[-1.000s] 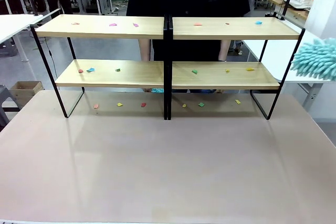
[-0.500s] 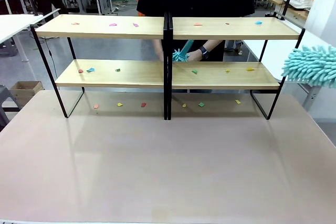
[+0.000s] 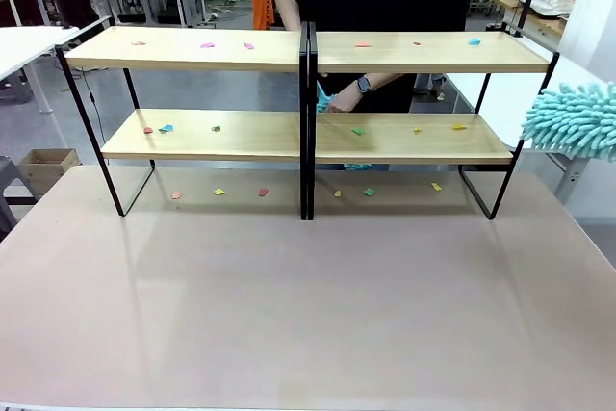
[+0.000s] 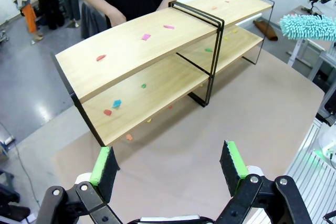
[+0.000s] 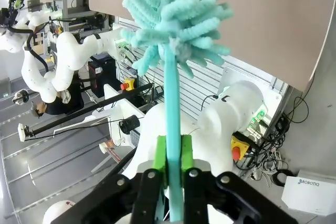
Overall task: Clean the shelves.
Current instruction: Clean a randomly selected level of the Shelf with the Duster.
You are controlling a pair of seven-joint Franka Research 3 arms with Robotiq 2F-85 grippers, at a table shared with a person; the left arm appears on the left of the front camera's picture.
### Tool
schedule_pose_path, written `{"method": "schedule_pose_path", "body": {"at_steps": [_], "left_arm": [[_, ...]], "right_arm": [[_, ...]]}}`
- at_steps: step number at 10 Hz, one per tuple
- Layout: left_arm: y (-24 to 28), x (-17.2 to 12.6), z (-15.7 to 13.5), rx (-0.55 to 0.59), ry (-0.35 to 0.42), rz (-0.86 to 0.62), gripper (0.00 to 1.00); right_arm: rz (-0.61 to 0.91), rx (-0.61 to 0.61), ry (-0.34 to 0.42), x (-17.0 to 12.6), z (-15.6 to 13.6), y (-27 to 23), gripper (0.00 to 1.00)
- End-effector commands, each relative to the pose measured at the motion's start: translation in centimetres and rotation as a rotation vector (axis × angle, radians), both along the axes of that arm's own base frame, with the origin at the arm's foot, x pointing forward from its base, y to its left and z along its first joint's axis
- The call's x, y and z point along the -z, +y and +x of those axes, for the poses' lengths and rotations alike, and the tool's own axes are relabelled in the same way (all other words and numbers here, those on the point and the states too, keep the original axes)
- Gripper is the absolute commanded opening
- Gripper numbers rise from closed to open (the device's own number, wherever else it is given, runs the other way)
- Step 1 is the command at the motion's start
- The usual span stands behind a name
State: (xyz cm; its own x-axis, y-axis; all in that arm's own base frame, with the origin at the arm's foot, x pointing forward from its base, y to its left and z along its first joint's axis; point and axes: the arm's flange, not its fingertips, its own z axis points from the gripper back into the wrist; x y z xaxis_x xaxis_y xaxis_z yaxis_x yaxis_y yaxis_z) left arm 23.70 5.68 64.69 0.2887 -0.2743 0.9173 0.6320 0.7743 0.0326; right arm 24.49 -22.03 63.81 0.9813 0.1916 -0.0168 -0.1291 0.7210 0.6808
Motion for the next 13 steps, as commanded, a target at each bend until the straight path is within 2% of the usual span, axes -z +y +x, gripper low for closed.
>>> {"method": "schedule_pose_path", "body": {"at_steps": [1,2,3,4,5,7,9,11,12,13], "left_arm": [[0.0,0.1,0.1,0.007,-0.001,-0.006,1.00],[0.0,0.1,0.1,0.007,-0.001,-0.006,1.00],[0.0,0.1,0.1,0.007,-0.001,-0.006,1.00],[0.0,0.1,0.1,0.007,-0.001,-0.006,1.00],[0.0,0.1,0.1,0.007,-0.001,-0.006,1.00],[0.0,0.1,0.1,0.007,-0.001,-0.006,1.00],[0.0,0.1,0.1,0.007,-0.001,-0.006,1.00],[0.0,0.1,0.1,0.007,-0.001,-0.006,1.00],[0.0,0.1,0.1,0.007,-0.001,-0.006,1.00],[0.0,0.1,0.1,0.007,-0.001,-0.006,1.00]], "right_arm": [[0.012,-0.021,-0.018,-0.4,0.0,-0.3,0.00],[0.012,-0.021,-0.018,-0.4,0.0,-0.3,0.00],[0.000,0.000,0.000,0.0,0.0,0.0,0.12],[0.000,-0.068,-0.103,-2.0,-1.2,1.8,0.12],[0.010,-0.124,-0.163,-3.8,-0.7,4.4,0.12],[0.044,-0.251,-0.350,-7.6,1.8,11.3,0.12],[-0.001,-0.304,-0.437,-9.4,3.9,18.8,0.12],[-0.008,-0.341,-0.462,-9.2,4.6,24.4,0.12],[-0.042,-0.334,-0.457,-9.0,4.8,25.0,0.12],[-0.009,-0.333,-0.418,-9.0,4.5,20.6,0.12]]}}
